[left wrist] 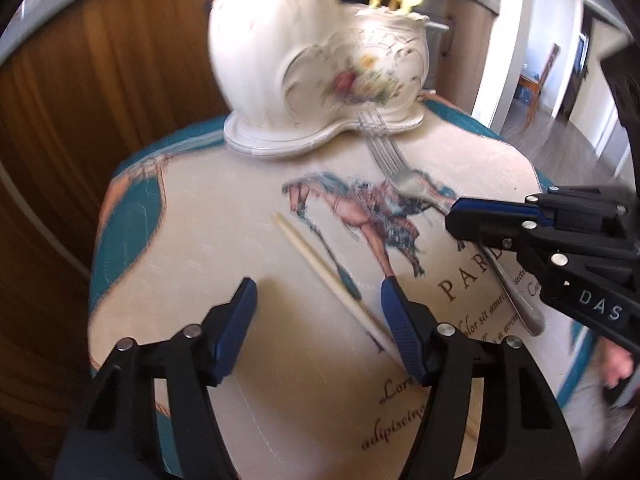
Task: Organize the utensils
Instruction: 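Grasp the last chopstick with the left tool while the right tool holds the fork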
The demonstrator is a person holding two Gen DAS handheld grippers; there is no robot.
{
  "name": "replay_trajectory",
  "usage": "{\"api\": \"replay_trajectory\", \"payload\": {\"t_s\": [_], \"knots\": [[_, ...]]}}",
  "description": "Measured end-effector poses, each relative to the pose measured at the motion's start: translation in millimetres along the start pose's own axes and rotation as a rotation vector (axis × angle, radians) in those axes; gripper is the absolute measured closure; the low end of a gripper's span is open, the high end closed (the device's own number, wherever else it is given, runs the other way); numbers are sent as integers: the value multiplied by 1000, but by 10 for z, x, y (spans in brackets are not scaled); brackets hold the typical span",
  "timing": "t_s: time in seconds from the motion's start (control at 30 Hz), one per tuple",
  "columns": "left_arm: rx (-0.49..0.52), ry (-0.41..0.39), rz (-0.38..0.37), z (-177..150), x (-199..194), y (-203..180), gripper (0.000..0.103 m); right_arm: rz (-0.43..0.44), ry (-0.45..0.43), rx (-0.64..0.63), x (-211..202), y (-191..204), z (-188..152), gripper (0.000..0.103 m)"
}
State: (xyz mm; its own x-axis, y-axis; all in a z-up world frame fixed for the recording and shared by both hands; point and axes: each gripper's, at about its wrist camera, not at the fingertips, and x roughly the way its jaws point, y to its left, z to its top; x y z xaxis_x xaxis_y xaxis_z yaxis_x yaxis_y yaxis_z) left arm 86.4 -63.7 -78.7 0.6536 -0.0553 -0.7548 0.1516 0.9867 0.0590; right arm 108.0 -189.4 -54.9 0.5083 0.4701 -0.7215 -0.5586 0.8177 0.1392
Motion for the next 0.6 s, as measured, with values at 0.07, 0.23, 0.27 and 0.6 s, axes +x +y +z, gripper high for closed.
{"api": "replay_trajectory", "payload": {"t_s": [0.07,0.23,0.27,0.6], "knots": [[7,10,-19,7,-5,16,46,-1,8,-6,8,-7,-16,97],[75,20,-63,-19,-63,119,75,-6,34,-14,59,-1,-40,97],[99,26,-63,-20,-73,150,78,-8,35,-15,60,0,-43,97],[262,74,-81,107,-36,197,93,3,28,-22,24,-11,-52,97]]}}
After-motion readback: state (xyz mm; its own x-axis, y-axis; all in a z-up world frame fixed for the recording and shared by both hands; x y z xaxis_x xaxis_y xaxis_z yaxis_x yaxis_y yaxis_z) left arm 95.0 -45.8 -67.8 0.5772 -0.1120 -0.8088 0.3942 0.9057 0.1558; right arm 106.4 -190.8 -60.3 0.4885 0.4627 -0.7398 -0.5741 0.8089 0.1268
